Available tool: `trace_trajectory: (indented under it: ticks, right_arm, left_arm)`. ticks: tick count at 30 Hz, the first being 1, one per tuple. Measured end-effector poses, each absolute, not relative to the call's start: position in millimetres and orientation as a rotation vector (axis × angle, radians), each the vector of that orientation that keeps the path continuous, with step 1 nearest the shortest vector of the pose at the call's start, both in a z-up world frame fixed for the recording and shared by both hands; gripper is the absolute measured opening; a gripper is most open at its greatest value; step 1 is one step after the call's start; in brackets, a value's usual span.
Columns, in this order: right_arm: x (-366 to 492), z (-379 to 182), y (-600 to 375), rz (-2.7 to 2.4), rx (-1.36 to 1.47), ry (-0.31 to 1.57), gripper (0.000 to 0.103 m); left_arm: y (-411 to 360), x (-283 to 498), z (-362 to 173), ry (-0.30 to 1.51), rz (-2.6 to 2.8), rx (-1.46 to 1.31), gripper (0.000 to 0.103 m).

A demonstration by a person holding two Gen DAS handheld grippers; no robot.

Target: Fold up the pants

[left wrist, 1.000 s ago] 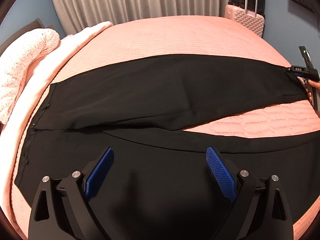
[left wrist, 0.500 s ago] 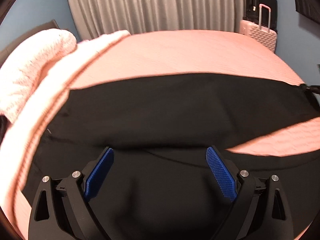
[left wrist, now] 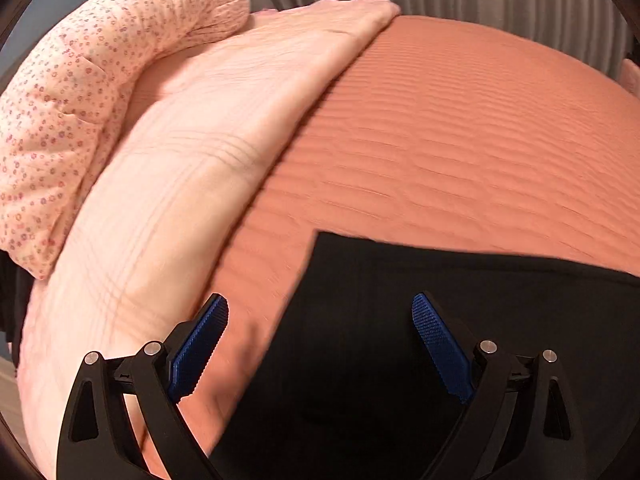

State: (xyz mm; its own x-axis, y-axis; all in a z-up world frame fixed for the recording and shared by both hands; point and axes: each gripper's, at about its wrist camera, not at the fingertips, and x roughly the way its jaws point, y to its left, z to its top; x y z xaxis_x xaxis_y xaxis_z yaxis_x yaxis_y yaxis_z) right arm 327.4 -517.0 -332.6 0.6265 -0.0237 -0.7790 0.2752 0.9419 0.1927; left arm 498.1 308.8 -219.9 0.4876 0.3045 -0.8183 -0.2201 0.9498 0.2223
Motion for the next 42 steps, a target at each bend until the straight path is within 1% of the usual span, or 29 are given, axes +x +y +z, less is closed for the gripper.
trace_trajectory:
  ticks: [3, 4, 5, 6, 7, 8, 9, 10, 11, 13, 18, 19, 22, 23, 24, 26, 28, 31, 34, 36, 37, 39, 41, 42]
  right_arm:
    - [330, -336, -512, -0.193, 0.294, 0.896, 0.006]
    - [330, -337, -511, -0.199, 0.297, 0.895, 0.006]
    - [329, -337, -510, -0.205, 0.305, 0.892, 0.006]
    - [329, -337, -510, -0.212, 0.311, 0.888, 0.006]
    - [328, -337, -510, -0.216, 0.318, 0.884, 0.006]
    - [327, -336, -510, -0.22, 0.328, 0.877, 0.006]
    - [326, -335, -509, -0.224, 0.33, 0.872, 0.006]
    - [325, -334, -508, -0.226, 0.329, 0.868, 0.006]
    - [322, -330, -507, -0.227, 0.329, 0.857, 0.006]
    - [315, -320, -504, -0.221, 0.33, 0.819, 0.006]
    - [278, -269, -499, -0.173, 0.315, 0.714, 0.006]
    - [262, -252, -500, -0.152, 0.313, 0.684, 0.006]
    - [219, -213, -495, -0.091, 0.297, 0.623, 0.006]
    - [198, -198, -490, -0.061, 0.277, 0.605, 0.006]
    - [175, -185, -484, -0.036, 0.251, 0.594, 0.006]
    - [134, -170, -475, 0.002, 0.224, 0.588, 0.006]
    - [89, -165, -466, 0.015, 0.183, 0.614, 0.006]
    - [49, -187, -465, 0.012, 0.179, 0.707, 0.006]
    - [19, -244, -469, -0.013, 0.187, 0.863, 0.007]
    - [10, -283, -476, -0.064, 0.24, 0.959, 0.016]
    - [5, -300, -479, -0.107, 0.262, 1.006, 0.016]
    - [-11, -313, -481, -0.177, 0.288, 1.019, 0.016]
    - [-29, -310, -483, -0.211, 0.328, 0.995, 0.017]
    - [-40, -305, -483, -0.236, 0.344, 0.972, 0.027]
  left_arm:
    - [320, 515, -234, 1.049, 0.204, -0.043, 0.09]
    - [318, 517, -240, 1.054, 0.179, -0.061, 0.086]
    - [315, 519, -245, 1.06, 0.168, -0.061, 0.085]
    - [312, 520, -246, 1.051, 0.17, -0.053, 0.079]
    - [310, 521, -245, 1.045, 0.15, -0.048, 0.067]
    - [307, 522, -243, 1.051, 0.122, -0.042, 0.059]
    - [306, 521, -239, 1.058, 0.118, -0.035, 0.03]
    - [308, 520, -236, 1.072, 0.118, -0.029, 0.015]
    - [311, 516, -230, 1.081, 0.088, -0.061, 0.009]
    - [320, 504, -215, 1.05, 0.046, -0.115, 0.008]
    - [327, 438, -150, 0.892, -0.092, -0.227, 0.008]
    - [322, 427, -139, 0.882, -0.11, -0.225, 0.008]
    - [310, 362, -103, 0.848, -0.183, -0.194, 0.008]
    - [309, 337, -93, 0.839, -0.202, -0.187, 0.008]
    - [305, 328, -84, 0.836, -0.217, -0.184, 0.008]
    - [305, 284, -70, 0.834, -0.237, -0.159, 0.008]
    - [309, 244, -65, 0.852, -0.24, -0.141, 0.009]
    - [320, 194, -79, 0.921, -0.217, -0.081, 0.011]
    - [339, 159, -122, 1.003, -0.135, -0.033, 0.012]
    - [353, 154, -153, 1.05, -0.064, -0.035, 0.011]
    - [358, 153, -169, 1.078, -0.024, -0.031, 0.008]
    - [370, 149, -198, 1.123, 0.082, -0.014, 0.006]
    - [387, 141, -207, 1.128, 0.163, -0.043, 0.006]
    - [396, 136, -206, 1.122, 0.197, -0.063, 0.006]
